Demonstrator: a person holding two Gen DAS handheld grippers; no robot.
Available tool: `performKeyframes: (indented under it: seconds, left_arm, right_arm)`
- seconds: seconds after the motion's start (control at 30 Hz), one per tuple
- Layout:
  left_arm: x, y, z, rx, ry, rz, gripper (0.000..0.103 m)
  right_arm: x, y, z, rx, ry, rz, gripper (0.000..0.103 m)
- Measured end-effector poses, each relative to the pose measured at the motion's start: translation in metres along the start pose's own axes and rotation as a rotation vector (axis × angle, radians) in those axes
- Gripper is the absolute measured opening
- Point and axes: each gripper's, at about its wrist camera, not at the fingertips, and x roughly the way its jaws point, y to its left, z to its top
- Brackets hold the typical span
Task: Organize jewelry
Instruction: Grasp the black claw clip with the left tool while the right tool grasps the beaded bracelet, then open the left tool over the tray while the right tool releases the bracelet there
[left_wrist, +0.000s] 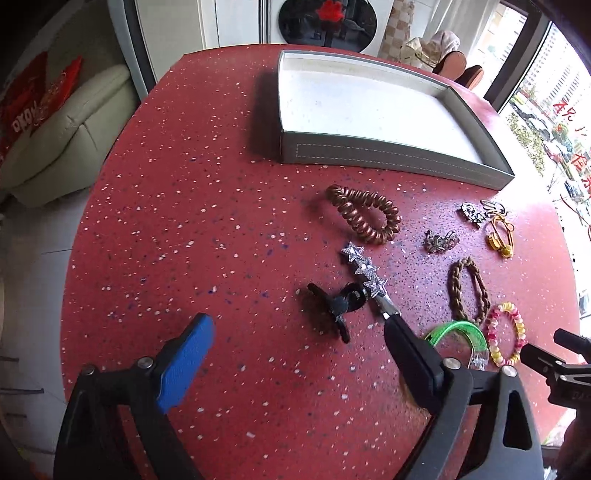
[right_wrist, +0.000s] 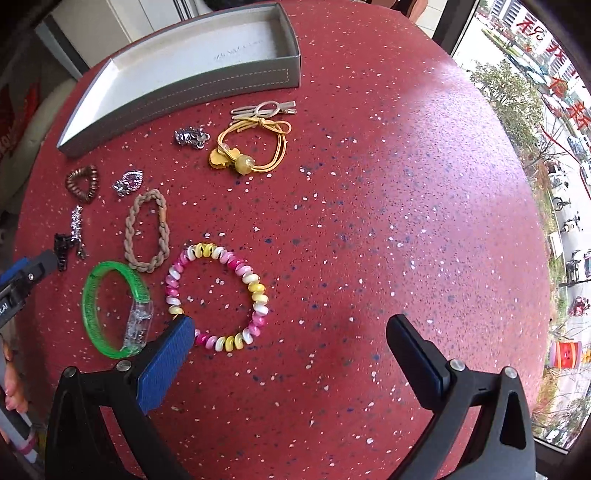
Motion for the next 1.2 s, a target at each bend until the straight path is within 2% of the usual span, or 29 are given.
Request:
performKeyframes:
  seconds: [0.13, 0.2, 0.27, 0.37, 0.43, 0.47, 0.53, 0.6, 0.63, 0.93, 1.2]
  left_arm:
    - [0.007, -0.006, 0.003, 0.009, 0.002, 0.017, 0.100]
    - [0.012, -0.012, 0.005, 0.014, -0.002, 0.027, 0.099]
    - [0.014, -0.017, 0.006, 0.027, 0.001, 0.035, 0.090]
    - [0.018, -0.019, 0.007, 0.027, 0.010, 0.040, 0.088]
    - [0.021, -0.020, 0.008, 0.019, 0.015, 0.038, 0.071]
    - [0.021, -0.022, 0.009, 0.022, 0.010, 0.048, 0.070]
    - [0.021, -0.027, 0.010, 0.035, -0.007, 0.042, 0.054]
    - [0.022, -0.028, 0.010, 0.042, -0.007, 0.030, 0.054]
    - [0.021, -0.026, 0.009, 0.038, -0.007, 0.017, 0.054]
    - [0.000, -0.018, 0.010, 0.020, -0.018, -0.074, 0.054]
    - [-0.028, -0.014, 0.034, 0.019, -0.062, -0.097, 0.054]
  right_arm:
    - [0.010, 0.008, 0.008, -0.021, 0.017, -0.014, 0.101]
    - [0.016, 0.013, 0.012, -0.017, 0.031, -0.025, 0.090]
    - [0.021, 0.014, 0.018, -0.012, 0.016, -0.023, 0.087]
    - [0.020, 0.023, 0.023, -0.025, 0.009, -0.021, 0.079]
    - [0.018, 0.032, 0.026, -0.038, 0.004, -0.018, 0.069]
    - [0.018, 0.037, 0.027, -0.047, 0.004, -0.013, 0.061]
    - [0.017, 0.046, 0.031, -0.065, 0.000, -0.011, 0.046]
    - [0.016, 0.052, 0.034, -0.072, -0.001, -0.002, 0.015]
    - [0.022, 0.053, 0.023, -0.067, -0.003, 0.004, 0.010]
    - [0.007, 0.044, 0.043, 0.009, -0.043, 0.143, 0.010]
    - [-0.015, 0.046, 0.091, 0.021, -0.122, 0.226, 0.010]
